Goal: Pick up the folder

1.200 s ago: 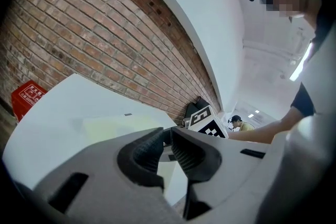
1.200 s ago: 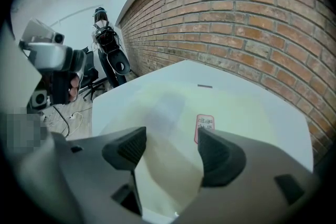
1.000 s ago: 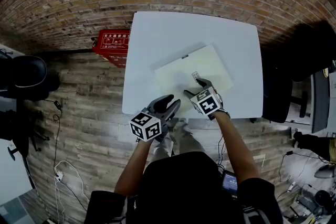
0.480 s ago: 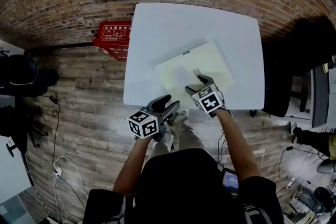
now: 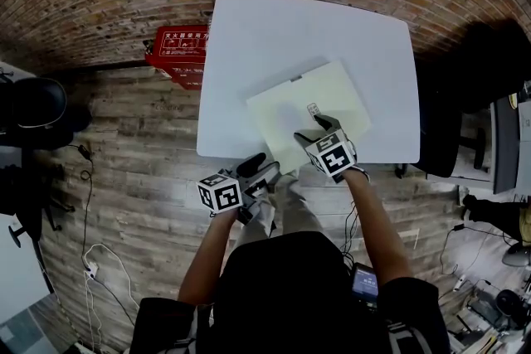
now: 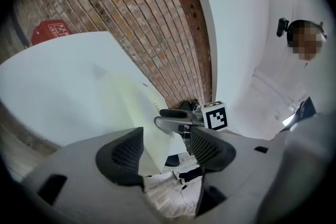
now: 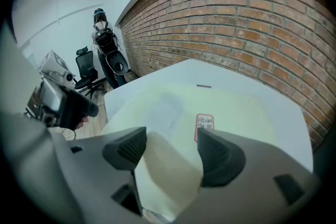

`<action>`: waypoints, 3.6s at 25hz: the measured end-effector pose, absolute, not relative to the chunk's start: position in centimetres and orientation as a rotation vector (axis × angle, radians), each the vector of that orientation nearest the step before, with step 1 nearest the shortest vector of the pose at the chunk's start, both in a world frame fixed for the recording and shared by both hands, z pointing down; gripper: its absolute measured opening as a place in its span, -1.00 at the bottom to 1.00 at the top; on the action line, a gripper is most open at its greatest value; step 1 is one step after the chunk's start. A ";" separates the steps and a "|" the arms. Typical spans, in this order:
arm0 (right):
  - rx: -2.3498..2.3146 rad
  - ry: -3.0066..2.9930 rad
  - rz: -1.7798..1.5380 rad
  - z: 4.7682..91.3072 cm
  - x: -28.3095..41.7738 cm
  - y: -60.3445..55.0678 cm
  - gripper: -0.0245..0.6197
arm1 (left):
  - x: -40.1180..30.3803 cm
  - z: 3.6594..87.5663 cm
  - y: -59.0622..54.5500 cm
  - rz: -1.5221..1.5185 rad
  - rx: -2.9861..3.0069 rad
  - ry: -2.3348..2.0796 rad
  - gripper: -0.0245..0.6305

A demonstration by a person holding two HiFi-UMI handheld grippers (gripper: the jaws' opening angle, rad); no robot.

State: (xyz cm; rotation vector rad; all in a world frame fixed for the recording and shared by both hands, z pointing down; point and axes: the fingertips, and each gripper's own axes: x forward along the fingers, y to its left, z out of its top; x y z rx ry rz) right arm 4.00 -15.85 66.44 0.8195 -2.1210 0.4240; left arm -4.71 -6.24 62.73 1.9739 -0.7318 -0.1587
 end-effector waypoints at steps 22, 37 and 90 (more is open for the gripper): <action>0.787 -2.114 0.429 66.3 3.2 -12.3 0.00 | -5.0 68.1 -3.5 -0.140 1.830 -0.697 0.14; 0.759 -2.109 0.409 66.3 2.9 -11.0 0.00 | -5.4 70.4 -3.3 -0.202 1.721 -0.719 0.20; 0.528 -2.178 0.443 65.5 -1.9 -6.0 -0.13 | -3.8 70.3 -3.6 -0.371 1.629 -0.556 0.22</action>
